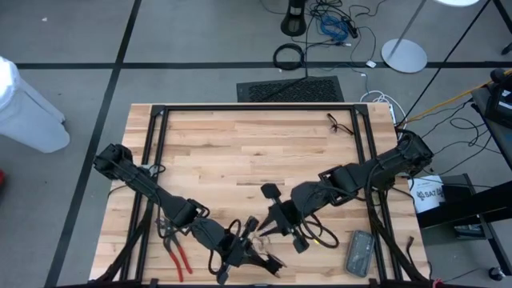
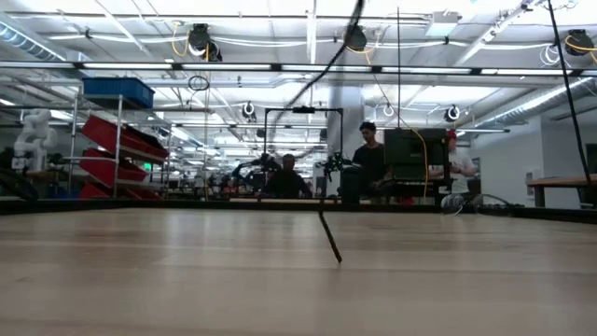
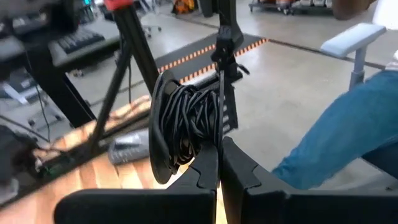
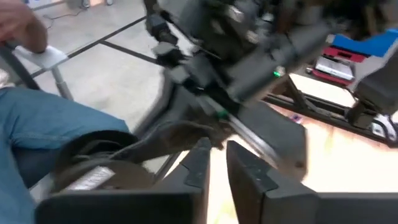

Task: Coil cords
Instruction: Coil the black wire onto the black spool

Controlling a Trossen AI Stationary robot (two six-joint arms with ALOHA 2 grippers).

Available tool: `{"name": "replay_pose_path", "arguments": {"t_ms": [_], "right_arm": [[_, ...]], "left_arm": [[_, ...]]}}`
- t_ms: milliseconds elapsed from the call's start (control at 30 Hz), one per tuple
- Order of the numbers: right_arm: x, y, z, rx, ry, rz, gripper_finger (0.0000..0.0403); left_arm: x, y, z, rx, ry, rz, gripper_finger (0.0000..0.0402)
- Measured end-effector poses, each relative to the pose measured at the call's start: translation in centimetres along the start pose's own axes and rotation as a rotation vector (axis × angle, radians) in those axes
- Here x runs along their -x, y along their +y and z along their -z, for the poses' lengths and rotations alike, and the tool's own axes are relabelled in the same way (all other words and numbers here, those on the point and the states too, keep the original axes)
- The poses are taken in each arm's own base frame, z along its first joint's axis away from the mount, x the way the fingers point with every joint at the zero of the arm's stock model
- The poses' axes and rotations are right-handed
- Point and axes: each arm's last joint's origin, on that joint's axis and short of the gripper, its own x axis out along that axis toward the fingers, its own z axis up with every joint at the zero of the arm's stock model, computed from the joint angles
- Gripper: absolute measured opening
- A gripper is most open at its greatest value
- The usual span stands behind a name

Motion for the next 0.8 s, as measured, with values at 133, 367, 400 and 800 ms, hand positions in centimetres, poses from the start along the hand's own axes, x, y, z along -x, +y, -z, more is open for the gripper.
{"name": "replay_pose_path", "arguments": {"t_ms": [133, 367, 400, 800], "right_arm": [[0.1, -0.9, 0.1, -0.035, 0.008, -0.061, 0.0076], [1.6, -0.7, 0.6, -0.088, 0.097, -0.091, 0.0121], [2.1, -0.6, 0.6, -0.107, 0.110, -0.086, 0.0124], [3.8, 6.1, 4.7, -0.208, 0.252, 0.320, 0.0119]], "left_arm": [[0.0, 0.1, -0.4, -0.024, -0.044, -0.009, 0.0002], [0.1, -0.3, -0.8, -0.049, -0.068, -0.007, 0.0002], [0.1, -0.4, -0.8, -0.053, -0.066, -0.010, 0.0002], [1.8, -0.2, -1.4, 0.017, 0.010, -0.196, 0.0002]]}}
